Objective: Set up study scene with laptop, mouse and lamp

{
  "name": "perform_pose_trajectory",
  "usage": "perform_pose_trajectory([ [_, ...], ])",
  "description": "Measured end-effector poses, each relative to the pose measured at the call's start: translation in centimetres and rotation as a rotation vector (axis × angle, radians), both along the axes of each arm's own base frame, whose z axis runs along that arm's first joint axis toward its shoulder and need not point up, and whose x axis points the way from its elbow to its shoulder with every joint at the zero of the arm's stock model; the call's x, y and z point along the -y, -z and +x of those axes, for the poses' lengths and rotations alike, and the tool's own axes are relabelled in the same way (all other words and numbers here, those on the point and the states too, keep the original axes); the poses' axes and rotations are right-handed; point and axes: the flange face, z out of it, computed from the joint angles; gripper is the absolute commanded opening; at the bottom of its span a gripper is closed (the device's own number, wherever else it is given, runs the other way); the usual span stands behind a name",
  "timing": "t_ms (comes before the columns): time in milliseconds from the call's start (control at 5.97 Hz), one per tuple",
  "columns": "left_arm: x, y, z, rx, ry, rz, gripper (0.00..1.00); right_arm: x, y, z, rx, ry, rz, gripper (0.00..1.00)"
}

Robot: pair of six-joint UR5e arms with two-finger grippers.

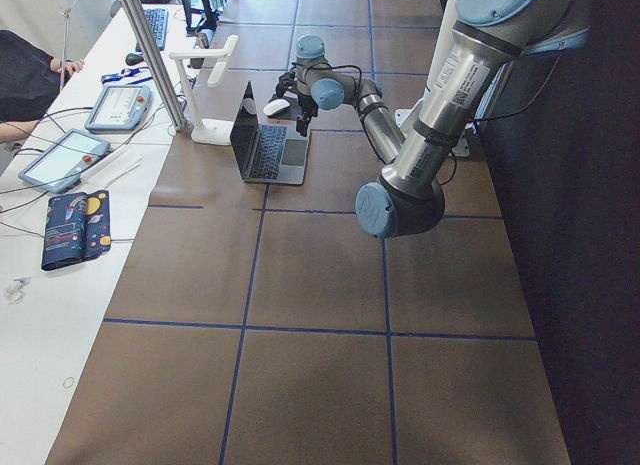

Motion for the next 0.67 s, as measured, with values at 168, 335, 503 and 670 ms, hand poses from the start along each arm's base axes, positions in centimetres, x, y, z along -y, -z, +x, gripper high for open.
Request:
perform_pose_trajectory([
  [168,-0.8,-3.5,-5.2,0.06,-0.022,0.037,1.0,0.0,0.0,0.0,0.0,-0.02,-0.02,1.0],
  [335,-0.2,-7.6,-11.1,0.115,-0.041,0.068,1.0,0.0,0.0,0.0,-0.001,-0.032,-0.032,1.0],
  [503,1.2,-12.4,-17.8,0.15,-0.059,0.07,1.0,0.0,0.0,0.0,-0.001,-0.034,-0.035,1.0],
  [670,2.3,-17.4,-24.0,0.159,-0.044,0.021,1.0,0.0,-0.1,0.0,0.0,-0.036,-0.038,1.0],
])
